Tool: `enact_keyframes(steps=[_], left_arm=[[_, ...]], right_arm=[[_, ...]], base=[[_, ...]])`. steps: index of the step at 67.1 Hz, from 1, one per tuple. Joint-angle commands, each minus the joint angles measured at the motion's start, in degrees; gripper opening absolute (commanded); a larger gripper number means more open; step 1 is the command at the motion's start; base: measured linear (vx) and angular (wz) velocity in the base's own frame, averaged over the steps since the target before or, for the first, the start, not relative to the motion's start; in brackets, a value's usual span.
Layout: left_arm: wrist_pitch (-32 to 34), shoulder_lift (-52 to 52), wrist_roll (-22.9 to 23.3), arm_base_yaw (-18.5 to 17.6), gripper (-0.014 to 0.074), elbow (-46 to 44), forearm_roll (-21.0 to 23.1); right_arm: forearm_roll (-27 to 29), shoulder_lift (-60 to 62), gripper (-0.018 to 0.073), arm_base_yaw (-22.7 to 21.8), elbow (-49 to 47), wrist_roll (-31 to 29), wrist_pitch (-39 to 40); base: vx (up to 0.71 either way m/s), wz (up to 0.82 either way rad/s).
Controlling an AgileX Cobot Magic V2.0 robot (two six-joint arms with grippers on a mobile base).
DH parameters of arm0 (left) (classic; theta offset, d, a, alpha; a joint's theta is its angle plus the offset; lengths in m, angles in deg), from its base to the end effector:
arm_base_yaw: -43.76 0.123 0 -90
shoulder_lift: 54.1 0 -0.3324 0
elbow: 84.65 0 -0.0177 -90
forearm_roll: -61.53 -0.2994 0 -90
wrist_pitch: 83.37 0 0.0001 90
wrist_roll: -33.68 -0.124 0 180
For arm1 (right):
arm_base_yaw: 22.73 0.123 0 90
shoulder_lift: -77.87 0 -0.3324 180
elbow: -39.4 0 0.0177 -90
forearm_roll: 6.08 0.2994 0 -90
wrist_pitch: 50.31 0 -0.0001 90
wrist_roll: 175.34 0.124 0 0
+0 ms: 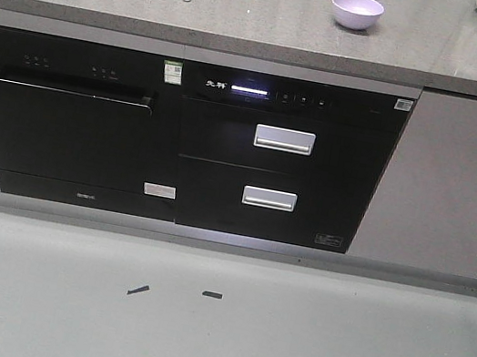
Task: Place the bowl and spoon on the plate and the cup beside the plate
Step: 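Continue driving forward until the spoon and bowl are within reach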
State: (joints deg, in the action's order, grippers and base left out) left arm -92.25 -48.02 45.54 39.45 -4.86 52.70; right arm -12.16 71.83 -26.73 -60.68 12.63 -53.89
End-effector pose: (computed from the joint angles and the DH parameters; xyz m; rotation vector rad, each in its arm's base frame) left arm 0.0903 -0.0038 0.1873 -0.0011 1.6525 -0.0794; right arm 0.0906 -0.0072 0.1977 0.0856 1.5602 -0.0340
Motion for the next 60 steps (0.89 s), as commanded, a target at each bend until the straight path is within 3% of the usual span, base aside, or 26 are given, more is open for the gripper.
enact_keyframes(steps=[1,60], left_arm=[[4.4,-0.7,0.3,0.1,-0.0006,-0.4,0.0],[4.4,-0.7,0.3,0.1,-0.0006,-0.4,0.0]], right_arm=[[-0.2,0.5,-0.0003,-0.4,0.3,-0.2,4.5],[-0.2,0.5,-0.0003,-0.4,0.3,-0.2,4.5]], base=[[0.11,0.02],[0.11,0.03]])
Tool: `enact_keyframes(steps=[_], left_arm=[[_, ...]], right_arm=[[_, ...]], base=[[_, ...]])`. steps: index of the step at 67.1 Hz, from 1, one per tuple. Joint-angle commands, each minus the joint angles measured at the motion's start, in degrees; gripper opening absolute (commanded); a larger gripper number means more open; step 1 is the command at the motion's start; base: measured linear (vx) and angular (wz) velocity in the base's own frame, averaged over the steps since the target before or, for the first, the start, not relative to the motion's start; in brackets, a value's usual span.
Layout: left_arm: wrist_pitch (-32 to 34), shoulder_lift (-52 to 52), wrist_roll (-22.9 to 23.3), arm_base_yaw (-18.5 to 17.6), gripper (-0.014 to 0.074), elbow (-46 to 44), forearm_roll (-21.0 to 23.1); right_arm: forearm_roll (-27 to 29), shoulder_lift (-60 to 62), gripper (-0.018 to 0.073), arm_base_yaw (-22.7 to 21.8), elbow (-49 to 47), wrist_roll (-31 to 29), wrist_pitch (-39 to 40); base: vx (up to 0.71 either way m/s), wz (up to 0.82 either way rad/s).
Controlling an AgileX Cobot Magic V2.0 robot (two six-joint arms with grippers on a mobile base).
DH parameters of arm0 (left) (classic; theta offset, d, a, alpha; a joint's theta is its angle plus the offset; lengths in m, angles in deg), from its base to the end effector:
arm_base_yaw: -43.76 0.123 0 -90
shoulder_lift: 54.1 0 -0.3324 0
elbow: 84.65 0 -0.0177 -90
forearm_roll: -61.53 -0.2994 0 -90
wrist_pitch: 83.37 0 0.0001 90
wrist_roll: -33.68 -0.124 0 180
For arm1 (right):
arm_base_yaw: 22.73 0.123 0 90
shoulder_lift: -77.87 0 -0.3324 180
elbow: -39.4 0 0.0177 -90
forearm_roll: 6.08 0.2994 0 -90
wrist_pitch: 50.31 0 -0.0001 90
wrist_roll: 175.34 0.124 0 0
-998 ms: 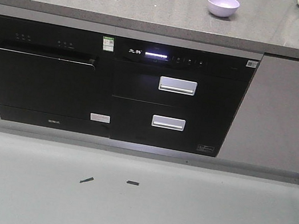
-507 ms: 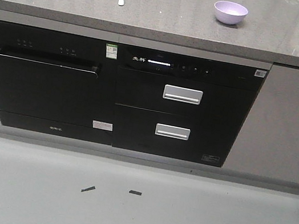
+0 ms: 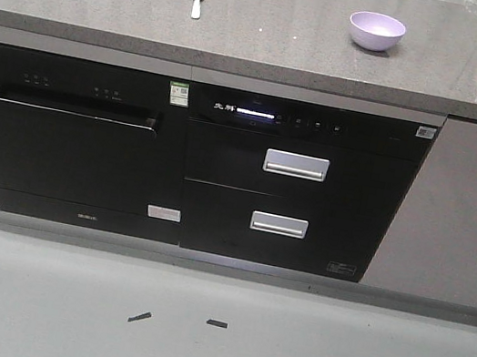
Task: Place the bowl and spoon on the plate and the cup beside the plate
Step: 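Continue driving forward until the spoon and bowl are within reach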
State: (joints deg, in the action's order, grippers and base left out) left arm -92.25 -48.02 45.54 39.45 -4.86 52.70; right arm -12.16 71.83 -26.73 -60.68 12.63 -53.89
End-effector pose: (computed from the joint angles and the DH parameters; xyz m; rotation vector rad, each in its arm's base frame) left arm 0.0903 -0.0038 0.1873 -0.0011 1.6525 -0.0794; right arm 0.0906 -0.0072 0.1977 0.0856 1.5602 -0.0340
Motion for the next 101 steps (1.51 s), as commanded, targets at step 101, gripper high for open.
enact_keyframes(steps=[101], left_arm=[[4.4,-0.7,0.3,0.1,-0.0006,-0.4,0.0]], right_arm=[[-0.2,0.5,-0.0003,-0.4,0.3,-0.2,4.5]], base=[[0.09,-0.03]])
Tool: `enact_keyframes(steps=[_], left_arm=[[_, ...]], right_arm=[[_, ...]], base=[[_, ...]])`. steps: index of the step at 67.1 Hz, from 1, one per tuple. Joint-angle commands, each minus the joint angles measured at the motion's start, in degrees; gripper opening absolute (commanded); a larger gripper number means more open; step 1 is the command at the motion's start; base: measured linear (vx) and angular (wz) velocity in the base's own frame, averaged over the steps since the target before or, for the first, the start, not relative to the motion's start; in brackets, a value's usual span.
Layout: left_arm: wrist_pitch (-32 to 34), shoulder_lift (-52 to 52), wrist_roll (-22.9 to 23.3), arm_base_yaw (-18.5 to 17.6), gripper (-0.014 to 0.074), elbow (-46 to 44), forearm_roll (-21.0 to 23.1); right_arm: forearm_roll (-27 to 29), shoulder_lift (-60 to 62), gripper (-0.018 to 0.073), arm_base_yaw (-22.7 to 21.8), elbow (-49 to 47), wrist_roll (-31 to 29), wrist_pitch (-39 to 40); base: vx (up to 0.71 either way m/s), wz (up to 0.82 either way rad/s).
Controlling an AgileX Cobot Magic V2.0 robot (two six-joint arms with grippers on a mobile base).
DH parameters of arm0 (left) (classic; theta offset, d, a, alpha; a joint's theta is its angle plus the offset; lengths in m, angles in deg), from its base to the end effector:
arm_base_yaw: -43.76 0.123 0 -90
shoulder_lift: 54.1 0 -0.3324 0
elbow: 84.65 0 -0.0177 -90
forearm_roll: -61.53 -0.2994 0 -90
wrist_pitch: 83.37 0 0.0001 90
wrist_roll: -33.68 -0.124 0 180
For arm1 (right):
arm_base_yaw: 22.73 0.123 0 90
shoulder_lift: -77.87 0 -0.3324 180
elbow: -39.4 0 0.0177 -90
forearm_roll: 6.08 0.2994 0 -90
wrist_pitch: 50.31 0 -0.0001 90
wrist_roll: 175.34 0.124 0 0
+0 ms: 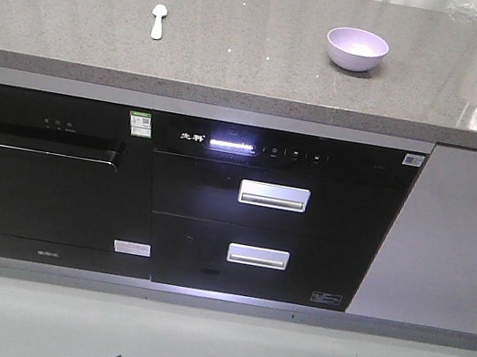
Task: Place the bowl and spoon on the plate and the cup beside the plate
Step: 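Continue driving forward until the spoon and bowl are within reach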
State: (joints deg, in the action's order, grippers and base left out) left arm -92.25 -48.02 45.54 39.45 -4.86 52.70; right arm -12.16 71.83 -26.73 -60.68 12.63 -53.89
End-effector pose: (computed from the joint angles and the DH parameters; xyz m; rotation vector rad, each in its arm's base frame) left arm 0.0903 -0.0038 0.1873 -0.0011 1.6525 -0.0794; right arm 0.0906 -0.0072 0.1977 0.0856 1.5602 -0.0340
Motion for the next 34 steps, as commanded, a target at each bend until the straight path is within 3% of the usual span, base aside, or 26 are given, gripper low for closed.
enact_keyframes(steps=[1,34], left_arm=[[4.4,-0.7,0.3,0.1,-0.0006,-0.4,0.0],[4.4,-0.7,0.3,0.1,-0.0006,-0.4,0.0]], right_arm=[[-0.2,0.5,-0.0003,-0.4,0.3,-0.2,4.5],[-0.2,0.5,-0.0003,-0.4,0.3,-0.2,4.5]], base=[[0.08,0.0],[0.09,0.02]])
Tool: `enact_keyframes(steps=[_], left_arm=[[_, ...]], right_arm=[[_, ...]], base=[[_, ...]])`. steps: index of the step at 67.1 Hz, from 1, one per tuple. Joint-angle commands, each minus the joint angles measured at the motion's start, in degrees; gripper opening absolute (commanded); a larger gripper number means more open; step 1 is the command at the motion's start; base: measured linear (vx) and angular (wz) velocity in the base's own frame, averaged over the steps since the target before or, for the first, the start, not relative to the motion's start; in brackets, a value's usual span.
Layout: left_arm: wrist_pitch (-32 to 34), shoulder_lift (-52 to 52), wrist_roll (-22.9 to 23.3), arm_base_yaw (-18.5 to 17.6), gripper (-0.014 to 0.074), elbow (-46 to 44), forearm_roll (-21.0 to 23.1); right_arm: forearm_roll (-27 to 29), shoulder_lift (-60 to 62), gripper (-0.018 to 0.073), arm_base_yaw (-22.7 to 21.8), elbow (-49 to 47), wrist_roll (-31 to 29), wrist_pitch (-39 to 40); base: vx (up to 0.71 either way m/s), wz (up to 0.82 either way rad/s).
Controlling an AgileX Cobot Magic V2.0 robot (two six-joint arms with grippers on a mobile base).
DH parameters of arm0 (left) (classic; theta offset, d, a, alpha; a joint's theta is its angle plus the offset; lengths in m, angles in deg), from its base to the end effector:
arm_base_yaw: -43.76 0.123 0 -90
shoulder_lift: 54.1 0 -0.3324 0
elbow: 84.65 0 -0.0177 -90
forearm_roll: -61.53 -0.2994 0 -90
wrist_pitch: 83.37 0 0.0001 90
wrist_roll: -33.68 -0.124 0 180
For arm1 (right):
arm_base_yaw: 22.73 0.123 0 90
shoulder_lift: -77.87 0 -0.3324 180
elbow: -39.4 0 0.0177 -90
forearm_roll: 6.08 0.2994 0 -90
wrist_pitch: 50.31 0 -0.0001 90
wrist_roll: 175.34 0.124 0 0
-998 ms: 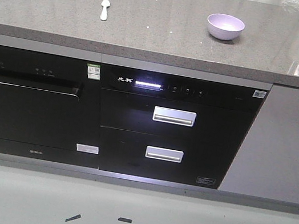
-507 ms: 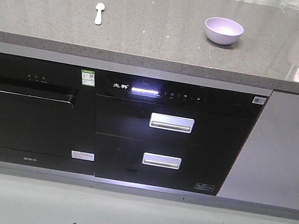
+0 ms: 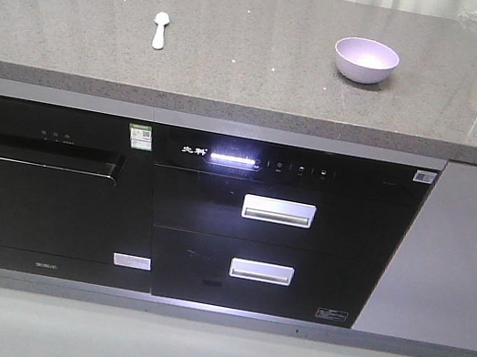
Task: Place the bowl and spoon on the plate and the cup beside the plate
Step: 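Continue driving forward until the spoon and bowl are within reach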
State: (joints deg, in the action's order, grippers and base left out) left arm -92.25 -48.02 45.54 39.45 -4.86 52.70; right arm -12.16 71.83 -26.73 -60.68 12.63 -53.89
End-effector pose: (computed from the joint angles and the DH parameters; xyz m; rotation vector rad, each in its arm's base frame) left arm 0.0903 -0.0038 0.1873 -0.0011 1.6525 -0.0794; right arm 0.0906 -0.0072 0.1977 0.0856 1.5602 -0.0340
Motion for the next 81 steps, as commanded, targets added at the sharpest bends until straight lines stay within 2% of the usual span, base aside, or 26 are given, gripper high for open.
enact_keyframes(steps=[1,81], left_arm=[[4.4,-0.7,0.3,0.1,-0.0006,-0.4,0.0],[4.4,-0.7,0.3,0.1,-0.0006,-0.4,0.0]], right_arm=[[-0.2,0.5,-0.0003,-0.4,0.3,-0.2,4.5],[-0.2,0.5,-0.0003,-0.4,0.3,-0.2,4.5]], base=[[0.09,0.04],[0.09,-0.01]])
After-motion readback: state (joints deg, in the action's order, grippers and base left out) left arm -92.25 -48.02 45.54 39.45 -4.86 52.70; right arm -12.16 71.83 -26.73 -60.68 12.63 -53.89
